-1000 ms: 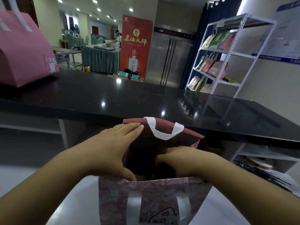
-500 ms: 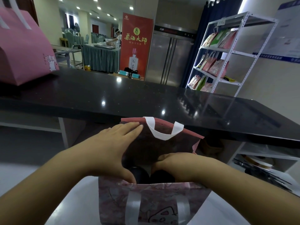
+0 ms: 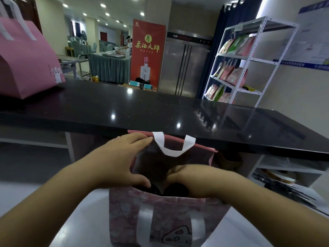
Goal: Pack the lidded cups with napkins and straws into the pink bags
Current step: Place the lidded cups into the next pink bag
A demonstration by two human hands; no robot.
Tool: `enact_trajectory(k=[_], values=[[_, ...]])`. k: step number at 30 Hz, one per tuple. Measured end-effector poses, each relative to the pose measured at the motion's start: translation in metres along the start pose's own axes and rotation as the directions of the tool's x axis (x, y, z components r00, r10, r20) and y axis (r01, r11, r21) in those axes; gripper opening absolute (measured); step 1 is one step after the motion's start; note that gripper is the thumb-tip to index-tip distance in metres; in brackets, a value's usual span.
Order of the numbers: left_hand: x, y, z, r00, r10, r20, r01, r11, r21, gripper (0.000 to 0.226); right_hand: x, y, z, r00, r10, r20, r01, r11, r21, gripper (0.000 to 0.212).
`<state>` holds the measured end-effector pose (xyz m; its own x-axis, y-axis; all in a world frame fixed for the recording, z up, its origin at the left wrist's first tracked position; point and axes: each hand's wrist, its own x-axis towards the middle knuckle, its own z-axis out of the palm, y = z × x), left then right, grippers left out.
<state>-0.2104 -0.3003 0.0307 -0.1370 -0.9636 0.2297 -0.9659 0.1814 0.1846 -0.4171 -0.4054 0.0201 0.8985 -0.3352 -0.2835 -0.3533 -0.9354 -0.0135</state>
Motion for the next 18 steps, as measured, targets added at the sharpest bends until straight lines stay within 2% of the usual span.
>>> enact_trajectory(k=[5,9,14,18], values=[[0.0,0.0,-0.009,0.996,-0.016,-0.086,0.017,1.0,0.017,0.073,-0.03,-0.008,-0.041,0.982,0.044,-0.182,-0.033,0.997,0.065,0.037],[0.0,0.014,-0.021,0.991,-0.008,-0.134,0.025,0.992,0.12,0.051,-0.067,-0.008,-0.056,0.947,0.068,-0.313,-0.033,0.993,0.115,0.033],[0.001,0.073,-0.036,0.972,0.065,-0.226,-0.039,0.992,0.117,0.046,-0.134,0.007,-0.05,0.892,0.134,-0.431,-0.092,0.989,0.117,0.03],[0.01,0.145,-0.025,0.963,0.139,-0.231,-0.121,0.989,0.087,0.049,-0.197,0.03,-0.023,0.875,0.209,-0.436,-0.181,0.978,0.105,0.036]])
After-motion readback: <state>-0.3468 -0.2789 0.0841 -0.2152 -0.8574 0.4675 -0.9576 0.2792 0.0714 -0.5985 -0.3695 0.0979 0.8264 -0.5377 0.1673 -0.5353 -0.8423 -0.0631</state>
